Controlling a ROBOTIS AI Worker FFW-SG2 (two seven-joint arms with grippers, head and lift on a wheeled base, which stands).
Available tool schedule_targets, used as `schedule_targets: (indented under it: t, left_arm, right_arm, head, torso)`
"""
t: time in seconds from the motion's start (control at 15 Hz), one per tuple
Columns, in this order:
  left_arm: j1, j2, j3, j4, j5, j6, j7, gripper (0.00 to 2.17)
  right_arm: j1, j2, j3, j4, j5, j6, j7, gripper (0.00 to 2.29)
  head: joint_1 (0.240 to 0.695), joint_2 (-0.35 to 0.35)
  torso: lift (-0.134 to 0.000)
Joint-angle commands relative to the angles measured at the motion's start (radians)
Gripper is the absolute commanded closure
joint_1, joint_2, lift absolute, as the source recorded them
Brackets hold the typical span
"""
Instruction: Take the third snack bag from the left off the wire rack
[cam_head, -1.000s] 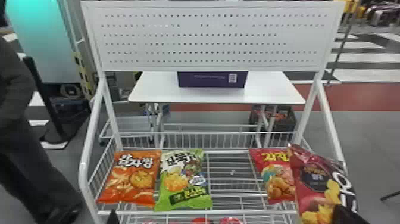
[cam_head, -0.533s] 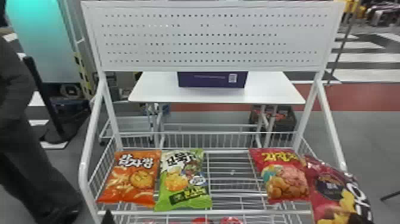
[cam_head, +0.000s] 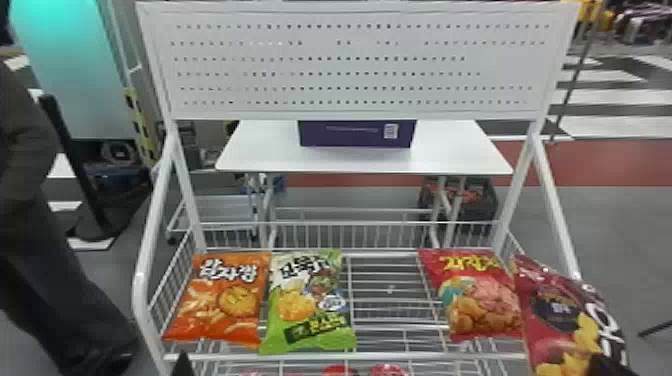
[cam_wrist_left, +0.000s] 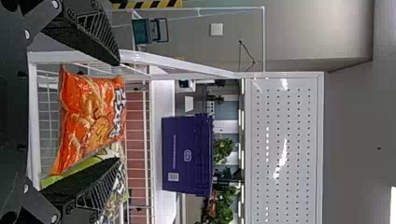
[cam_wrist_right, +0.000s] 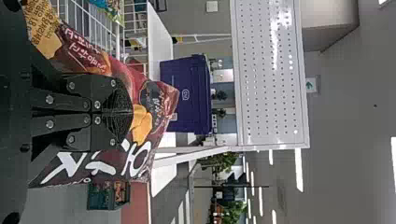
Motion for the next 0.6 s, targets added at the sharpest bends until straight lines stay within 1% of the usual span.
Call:
schedule_targets:
  t: [0.0, 0.53]
  left_arm:
    - [0.0, 0.001, -0.001, -0.003, 0.0, 0.0, 0.0, 0.17]
    - [0.006, 0.003, -0.003, -0.012, 0.0, 0.0, 0.0, 0.17]
  right_arm:
    - [0.0, 0.0, 0.002, -0.001, -0.001, 0.0, 0.0, 1.98]
    - [0.0, -0.003, 0.005, -0.001, -0.002, -0.003, 0.0, 1.98]
  head:
    - [0.499, 0.0]
    - [0.499, 0.0]
  torso:
    - [0.0]
    - [0.0]
